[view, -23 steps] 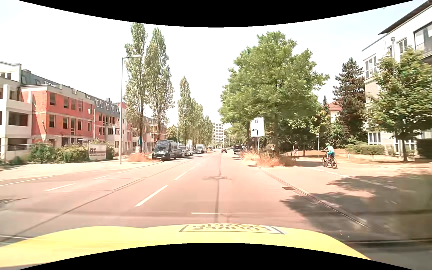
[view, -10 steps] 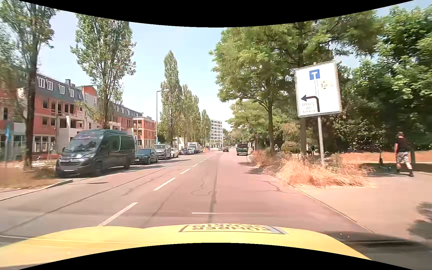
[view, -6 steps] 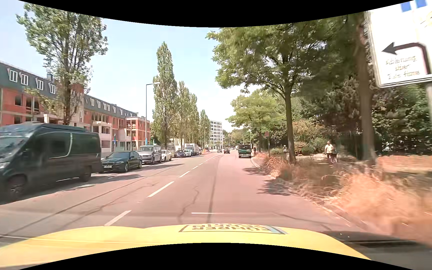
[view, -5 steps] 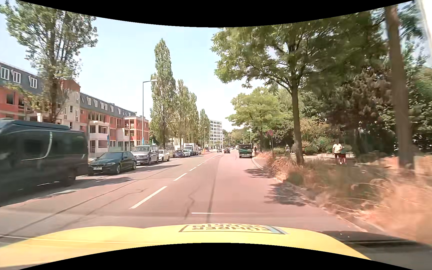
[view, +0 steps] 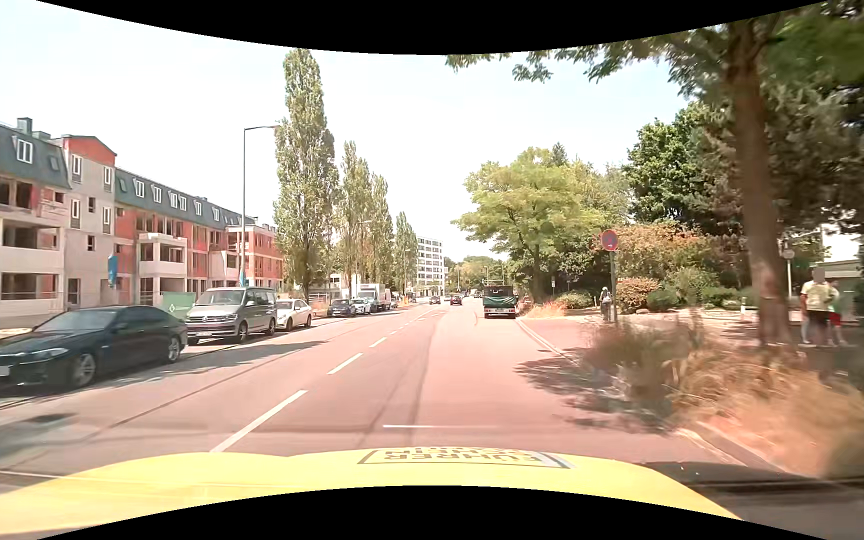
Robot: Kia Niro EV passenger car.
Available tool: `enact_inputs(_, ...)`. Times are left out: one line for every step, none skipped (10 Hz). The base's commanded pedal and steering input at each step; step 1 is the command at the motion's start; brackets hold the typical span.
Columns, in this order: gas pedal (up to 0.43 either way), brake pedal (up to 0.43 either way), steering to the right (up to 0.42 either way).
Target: Follow the waypoints while adhering to traffic rules and regulations
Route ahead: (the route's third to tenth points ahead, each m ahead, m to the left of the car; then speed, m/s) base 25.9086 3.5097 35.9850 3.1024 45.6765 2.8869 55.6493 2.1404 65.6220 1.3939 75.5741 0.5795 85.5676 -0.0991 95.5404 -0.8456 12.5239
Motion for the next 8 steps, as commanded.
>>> enact_inputs(0.039,0.0,0.001)
enact_inputs(0.039,0.0,0.001)
enact_inputs(0.0,0.0,0.0)
enact_inputs(0.0,0.0,0.001)
enact_inputs(0.0,0.0,0.001)
enact_inputs(0.0,0.0,0.001)
enact_inputs(0.0,0.0,0.002)
enact_inputs(0.0,0.0,0.002)
